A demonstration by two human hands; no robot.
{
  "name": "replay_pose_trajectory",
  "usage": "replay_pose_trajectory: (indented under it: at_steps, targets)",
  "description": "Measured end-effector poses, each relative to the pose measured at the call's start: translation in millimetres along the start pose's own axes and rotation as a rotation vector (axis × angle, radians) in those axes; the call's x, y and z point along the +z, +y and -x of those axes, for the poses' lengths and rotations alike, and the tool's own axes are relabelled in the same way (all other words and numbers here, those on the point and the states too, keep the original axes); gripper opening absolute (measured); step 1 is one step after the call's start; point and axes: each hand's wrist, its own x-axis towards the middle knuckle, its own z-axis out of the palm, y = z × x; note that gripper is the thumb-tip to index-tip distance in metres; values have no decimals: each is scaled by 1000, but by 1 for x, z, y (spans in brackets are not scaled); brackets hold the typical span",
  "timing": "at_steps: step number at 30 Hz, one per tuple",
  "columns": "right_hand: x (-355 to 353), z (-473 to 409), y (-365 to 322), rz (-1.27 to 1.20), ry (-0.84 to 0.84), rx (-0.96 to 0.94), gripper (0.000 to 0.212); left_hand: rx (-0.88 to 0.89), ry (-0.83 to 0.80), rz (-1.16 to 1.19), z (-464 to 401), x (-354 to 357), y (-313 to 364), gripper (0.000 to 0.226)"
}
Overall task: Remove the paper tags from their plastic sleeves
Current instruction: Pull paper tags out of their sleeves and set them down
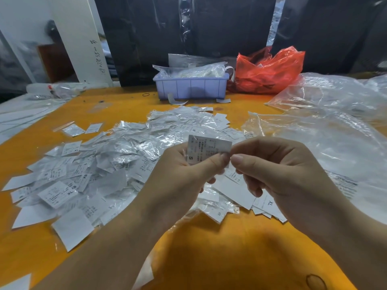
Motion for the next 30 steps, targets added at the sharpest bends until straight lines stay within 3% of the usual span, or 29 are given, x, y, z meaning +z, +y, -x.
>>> replay_pose_trajectory:
  at_steps: [3,5,12,15,22,30]
  targets:
    - [-1,-1,0,26,42,1,15,3,-21,6,0,0,1,14]
    - [-3,-3,1,20,72,22,5,1,-23,19,0,0,2,17]
    - [-8,-6,5,-32,121,112,18,-86,93,107,-3,-6,3,17]
    - [-8,-6,7,-36,108,119,13,-141,174,177,-5,-8,3,10]
    - [-6,-8,9,-54,98,141,12,-356,413,421,-9,-11,5,22]
    - [-5,-8,11,1,68,153,11,-458,399,440,-9,-11,4,14]
